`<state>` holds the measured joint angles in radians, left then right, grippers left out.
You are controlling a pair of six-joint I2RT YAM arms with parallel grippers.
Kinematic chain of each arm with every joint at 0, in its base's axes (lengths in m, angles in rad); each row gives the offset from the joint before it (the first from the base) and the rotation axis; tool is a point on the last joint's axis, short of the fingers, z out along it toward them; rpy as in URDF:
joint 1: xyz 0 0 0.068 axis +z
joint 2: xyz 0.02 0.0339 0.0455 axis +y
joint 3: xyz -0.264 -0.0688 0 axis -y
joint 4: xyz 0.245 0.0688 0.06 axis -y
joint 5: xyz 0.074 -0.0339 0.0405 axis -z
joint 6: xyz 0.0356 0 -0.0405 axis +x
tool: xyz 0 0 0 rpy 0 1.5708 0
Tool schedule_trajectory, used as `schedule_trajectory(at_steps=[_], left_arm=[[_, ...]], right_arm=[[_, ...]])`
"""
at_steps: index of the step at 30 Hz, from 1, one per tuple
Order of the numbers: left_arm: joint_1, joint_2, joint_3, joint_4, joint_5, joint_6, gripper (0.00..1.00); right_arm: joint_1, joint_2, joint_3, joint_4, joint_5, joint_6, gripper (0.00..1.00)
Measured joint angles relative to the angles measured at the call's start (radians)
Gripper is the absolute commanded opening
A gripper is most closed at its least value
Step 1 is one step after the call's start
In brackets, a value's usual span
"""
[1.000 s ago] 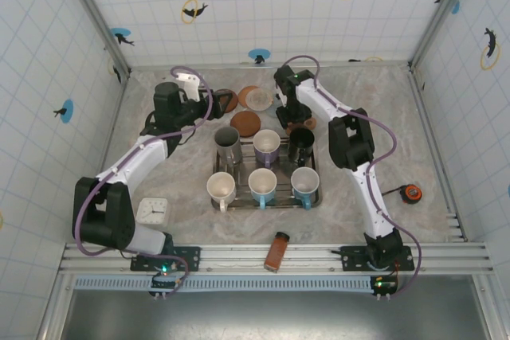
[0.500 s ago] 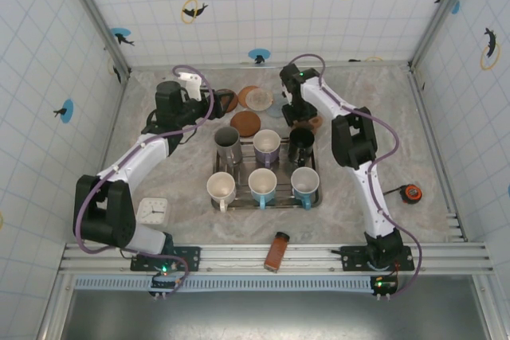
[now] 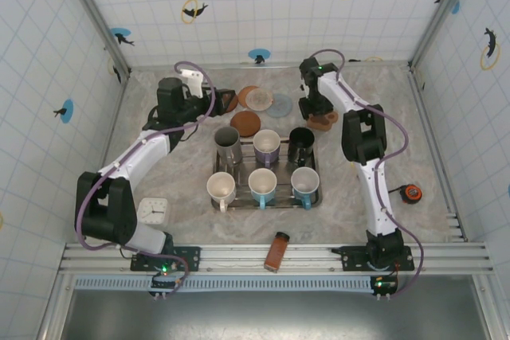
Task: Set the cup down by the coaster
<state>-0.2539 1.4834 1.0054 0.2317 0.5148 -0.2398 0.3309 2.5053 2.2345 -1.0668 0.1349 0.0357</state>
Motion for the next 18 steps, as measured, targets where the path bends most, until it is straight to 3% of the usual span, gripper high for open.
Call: schedule_trajectory(at_steps=[18], left_arm=[[-0.023, 0.025, 0.045, -0.027, -0.015, 0.0, 0.8]], right_arm=[[-0.087, 0.055, 0.097, 0.006, -0.004, -0.021, 0.65]])
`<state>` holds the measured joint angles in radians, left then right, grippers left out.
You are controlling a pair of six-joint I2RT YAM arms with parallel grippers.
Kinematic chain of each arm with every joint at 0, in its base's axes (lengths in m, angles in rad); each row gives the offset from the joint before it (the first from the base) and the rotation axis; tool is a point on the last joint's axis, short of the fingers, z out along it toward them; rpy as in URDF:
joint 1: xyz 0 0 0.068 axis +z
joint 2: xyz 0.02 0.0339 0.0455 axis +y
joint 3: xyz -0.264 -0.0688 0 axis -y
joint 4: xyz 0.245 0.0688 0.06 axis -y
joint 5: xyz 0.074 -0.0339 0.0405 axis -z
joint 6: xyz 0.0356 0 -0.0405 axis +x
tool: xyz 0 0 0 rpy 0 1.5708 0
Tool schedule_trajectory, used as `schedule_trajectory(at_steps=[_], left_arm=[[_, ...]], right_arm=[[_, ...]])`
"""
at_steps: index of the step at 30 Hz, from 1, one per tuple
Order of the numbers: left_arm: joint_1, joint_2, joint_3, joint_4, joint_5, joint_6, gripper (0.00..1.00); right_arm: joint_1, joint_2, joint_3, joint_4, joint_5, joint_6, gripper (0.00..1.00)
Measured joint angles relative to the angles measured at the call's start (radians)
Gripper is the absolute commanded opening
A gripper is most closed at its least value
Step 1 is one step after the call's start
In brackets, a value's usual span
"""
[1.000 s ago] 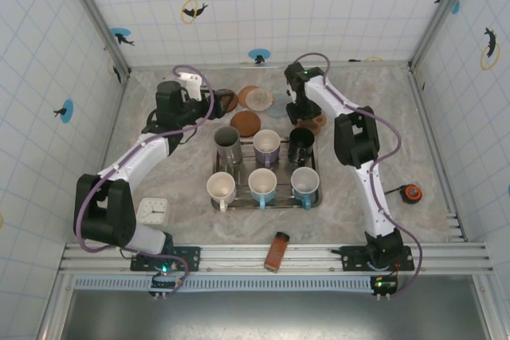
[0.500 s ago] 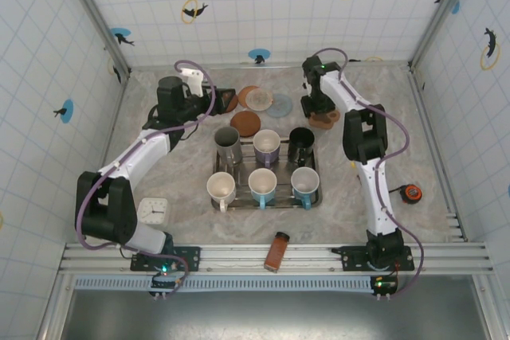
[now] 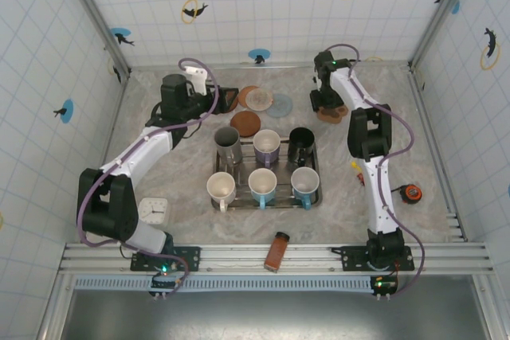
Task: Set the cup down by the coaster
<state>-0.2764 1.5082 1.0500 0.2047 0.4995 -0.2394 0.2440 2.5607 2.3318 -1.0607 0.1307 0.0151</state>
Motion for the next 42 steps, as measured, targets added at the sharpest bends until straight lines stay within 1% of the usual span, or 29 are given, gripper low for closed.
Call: schedule_trajectory(at_steps=[5, 13, 23, 30, 33, 37, 40, 42], left_arm=[[-0.008, 0.0, 0.0, -0.01, -0.01, 0.003, 0.8], [-0.018, 0.0, 0.0, -0.018, -0.014, 0.005, 0.79], [-0.026, -0.001, 0.0, -0.036, -0.021, 0.007, 0.79], [-0.033, -0.001, 0.0, -0.037, -0.023, 0.007, 0.79], [-0.037, -0.001, 0.0, -0.037, -0.025, 0.007, 0.79], [-0.039, -0.001, 0.0, -0.037, -0.025, 0.007, 0.79], [-0.04, -0.001, 0.0, -0.037, -0.025, 0.007, 0.79], [-0.043, -0.001, 0.001, -0.038, -0.026, 0.007, 0.79]], right_arm=[[-0.002, 0.0, -0.004, -0.002, 0.0, -0.016, 0.65], [-0.002, -0.035, -0.074, 0.029, 0.006, -0.055, 0.66], [-0.006, -0.066, -0.127, 0.029, 0.012, -0.072, 0.67], [-0.008, -0.071, -0.13, 0.012, 0.018, -0.086, 0.67], [-0.008, -0.071, -0.113, -0.019, 0.013, -0.089, 0.69], [-0.006, -0.07, -0.013, -0.069, -0.017, -0.085, 0.7], [0.0, -0.07, 0.073, -0.064, -0.043, -0.079, 0.7], [0.012, -0.07, 0.098, -0.05, -0.06, -0.072, 0.7]])
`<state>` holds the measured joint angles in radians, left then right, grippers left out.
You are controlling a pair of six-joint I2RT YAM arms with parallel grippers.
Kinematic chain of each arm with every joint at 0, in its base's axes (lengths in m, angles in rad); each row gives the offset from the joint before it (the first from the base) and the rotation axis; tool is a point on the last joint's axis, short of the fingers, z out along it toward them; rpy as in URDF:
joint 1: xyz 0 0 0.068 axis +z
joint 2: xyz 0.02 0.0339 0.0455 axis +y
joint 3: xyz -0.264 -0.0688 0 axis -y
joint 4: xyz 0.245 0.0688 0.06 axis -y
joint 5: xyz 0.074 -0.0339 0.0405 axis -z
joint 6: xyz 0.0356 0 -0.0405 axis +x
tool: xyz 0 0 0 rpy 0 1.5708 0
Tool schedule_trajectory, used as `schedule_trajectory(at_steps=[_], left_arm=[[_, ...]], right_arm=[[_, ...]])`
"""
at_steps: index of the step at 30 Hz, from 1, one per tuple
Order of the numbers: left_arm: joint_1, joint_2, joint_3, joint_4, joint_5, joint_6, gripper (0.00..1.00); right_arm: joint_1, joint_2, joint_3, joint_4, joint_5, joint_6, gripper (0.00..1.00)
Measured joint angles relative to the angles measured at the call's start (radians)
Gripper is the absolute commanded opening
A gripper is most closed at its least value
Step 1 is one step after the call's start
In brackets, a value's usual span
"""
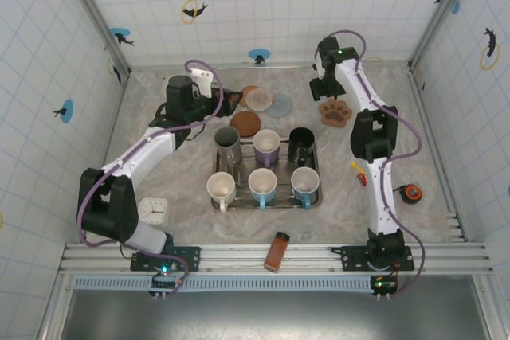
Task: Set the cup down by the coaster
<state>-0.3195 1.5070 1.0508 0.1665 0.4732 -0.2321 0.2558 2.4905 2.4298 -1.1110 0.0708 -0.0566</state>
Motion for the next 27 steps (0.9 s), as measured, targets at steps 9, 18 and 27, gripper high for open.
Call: schedule_trajectory(at_steps=[9, 18, 27], left_arm=[[-0.005, 0.0, 0.046, -0.022, -0.014, 0.003, 0.78], [-0.027, 0.0, 0.052, -0.025, -0.014, 0.003, 0.78], [-0.028, 0.002, 0.056, -0.032, -0.024, 0.006, 0.78]], right_arm=[[0.107, 0.001, 0.001, 0.095, -0.114, 0.082, 0.29], [0.15, 0.084, 0.038, 0.247, -0.213, 0.212, 0.0], [0.15, 0.173, 0.038, 0.325, -0.22, 0.315, 0.0]])
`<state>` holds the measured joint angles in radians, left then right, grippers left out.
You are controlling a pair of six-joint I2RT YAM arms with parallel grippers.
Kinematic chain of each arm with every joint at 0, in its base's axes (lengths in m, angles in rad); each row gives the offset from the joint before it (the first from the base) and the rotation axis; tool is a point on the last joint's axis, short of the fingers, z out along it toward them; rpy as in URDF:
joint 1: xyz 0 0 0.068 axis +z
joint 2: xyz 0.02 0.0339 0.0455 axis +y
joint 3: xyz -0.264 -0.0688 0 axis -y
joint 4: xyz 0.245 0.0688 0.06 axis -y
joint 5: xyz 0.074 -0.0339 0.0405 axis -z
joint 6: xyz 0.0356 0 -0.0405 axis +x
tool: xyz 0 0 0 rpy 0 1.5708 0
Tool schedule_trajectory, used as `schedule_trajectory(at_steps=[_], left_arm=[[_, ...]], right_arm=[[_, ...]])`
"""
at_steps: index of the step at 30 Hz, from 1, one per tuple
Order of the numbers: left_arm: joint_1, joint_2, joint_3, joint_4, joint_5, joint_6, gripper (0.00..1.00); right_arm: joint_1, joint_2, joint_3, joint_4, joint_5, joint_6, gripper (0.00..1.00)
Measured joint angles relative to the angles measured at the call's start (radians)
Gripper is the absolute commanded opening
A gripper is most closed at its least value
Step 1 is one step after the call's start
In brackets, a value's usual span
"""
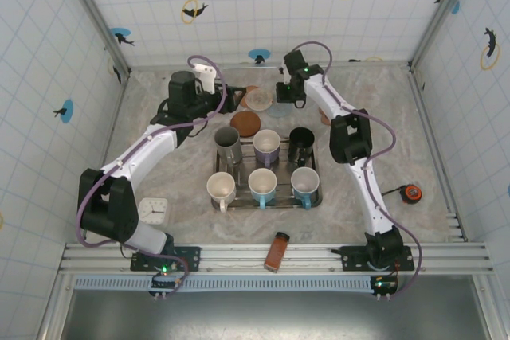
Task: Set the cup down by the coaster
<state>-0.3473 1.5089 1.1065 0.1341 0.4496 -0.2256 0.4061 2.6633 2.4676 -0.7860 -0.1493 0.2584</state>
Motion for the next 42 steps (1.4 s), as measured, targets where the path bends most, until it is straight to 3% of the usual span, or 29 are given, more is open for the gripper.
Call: schedule_trajectory(at_steps=[19, 42], left_arm=[[-0.012, 0.012, 0.011, -0.038, -0.032, 0.016, 0.77], [-0.012, 0.012, 0.011, -0.045, -0.035, 0.019, 0.77]], right_arm=[[-0.005, 0.021, 0.016, -0.034, 0.05, -0.008, 0.0], [-0.104, -0.099, -0.147, -0.145, 0.193, -0.088, 0.0]])
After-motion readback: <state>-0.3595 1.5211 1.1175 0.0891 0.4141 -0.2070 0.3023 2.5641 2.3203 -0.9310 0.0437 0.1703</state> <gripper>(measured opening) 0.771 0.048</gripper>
